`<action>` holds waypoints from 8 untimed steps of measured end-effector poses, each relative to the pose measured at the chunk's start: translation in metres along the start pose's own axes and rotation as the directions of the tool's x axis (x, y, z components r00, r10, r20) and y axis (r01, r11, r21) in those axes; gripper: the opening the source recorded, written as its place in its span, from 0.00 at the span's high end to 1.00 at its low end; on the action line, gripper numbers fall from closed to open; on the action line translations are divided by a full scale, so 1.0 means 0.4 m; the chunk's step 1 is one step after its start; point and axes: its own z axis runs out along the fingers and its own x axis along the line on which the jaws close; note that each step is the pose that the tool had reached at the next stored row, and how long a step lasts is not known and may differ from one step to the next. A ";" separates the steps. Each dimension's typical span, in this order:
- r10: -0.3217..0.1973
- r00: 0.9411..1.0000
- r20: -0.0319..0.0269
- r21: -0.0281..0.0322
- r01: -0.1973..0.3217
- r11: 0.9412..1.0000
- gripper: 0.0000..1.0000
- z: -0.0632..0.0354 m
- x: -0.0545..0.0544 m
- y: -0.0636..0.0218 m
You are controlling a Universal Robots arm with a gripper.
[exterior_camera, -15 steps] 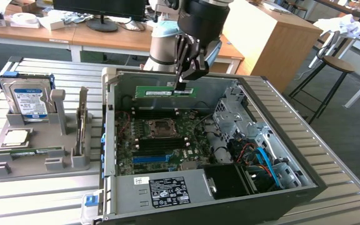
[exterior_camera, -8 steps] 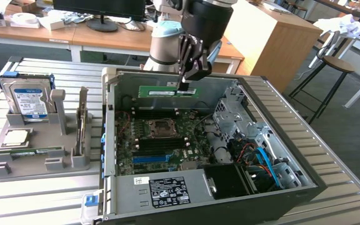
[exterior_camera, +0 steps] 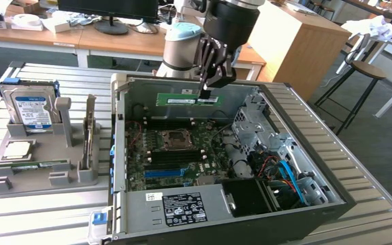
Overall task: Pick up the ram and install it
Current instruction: 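Pick up the ram and move it above insertion slot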
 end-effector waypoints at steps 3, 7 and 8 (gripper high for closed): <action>0.001 1.000 0.000 0.000 -0.001 1.000 0.89 0.000 -0.001 -0.012; 0.002 1.000 0.000 0.000 -0.002 1.000 0.89 -0.001 -0.001 -0.026; 0.002 1.000 0.000 0.000 -0.002 1.000 0.89 -0.001 -0.001 -0.030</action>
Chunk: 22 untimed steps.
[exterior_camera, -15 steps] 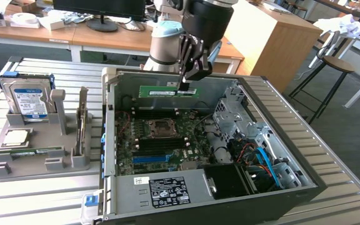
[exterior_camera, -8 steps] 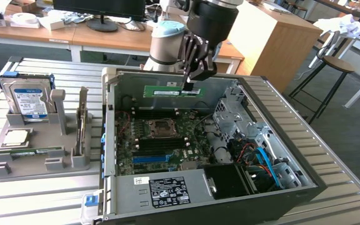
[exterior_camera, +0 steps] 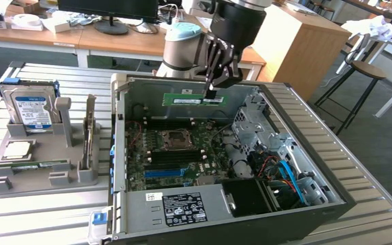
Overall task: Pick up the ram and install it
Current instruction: 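Pick up the ram and move it above insertion slot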
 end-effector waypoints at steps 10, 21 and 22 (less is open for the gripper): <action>0.000 1.000 0.000 0.000 0.000 1.000 0.89 -0.001 0.000 -0.015; 0.001 1.000 0.000 0.000 -0.001 1.000 0.89 0.001 -0.023 -0.016; 0.001 1.000 0.000 0.000 -0.001 1.000 0.89 0.002 -0.026 -0.016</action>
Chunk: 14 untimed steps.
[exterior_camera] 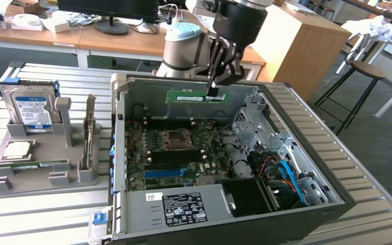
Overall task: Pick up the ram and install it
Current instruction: 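Pick up the ram and move it above insertion slot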
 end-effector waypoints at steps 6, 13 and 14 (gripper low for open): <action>0.000 1.000 0.000 0.000 0.000 1.000 0.89 0.002 -0.017 0.000; 0.000 1.000 0.000 0.000 0.000 1.000 0.89 0.003 -0.018 0.000; 0.000 1.000 0.000 0.000 0.000 1.000 0.89 0.004 -0.017 0.000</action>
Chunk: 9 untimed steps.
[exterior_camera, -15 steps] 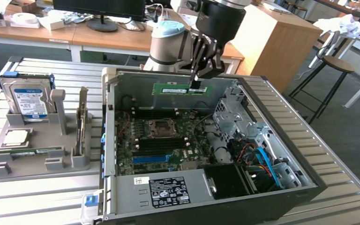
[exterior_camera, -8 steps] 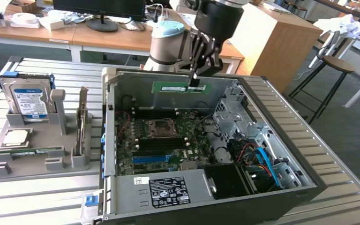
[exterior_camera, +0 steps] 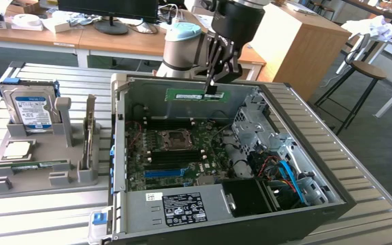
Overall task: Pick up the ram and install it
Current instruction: 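Pick up the ram and move it above insertion slot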
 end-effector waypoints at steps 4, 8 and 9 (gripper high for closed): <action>0.000 1.000 0.000 0.000 0.000 1.000 0.89 0.006 0.000 0.000; 0.000 1.000 0.000 0.000 0.000 1.000 0.89 0.015 0.001 -0.001; 0.000 1.000 0.000 0.000 0.000 1.000 0.89 0.017 0.001 -0.001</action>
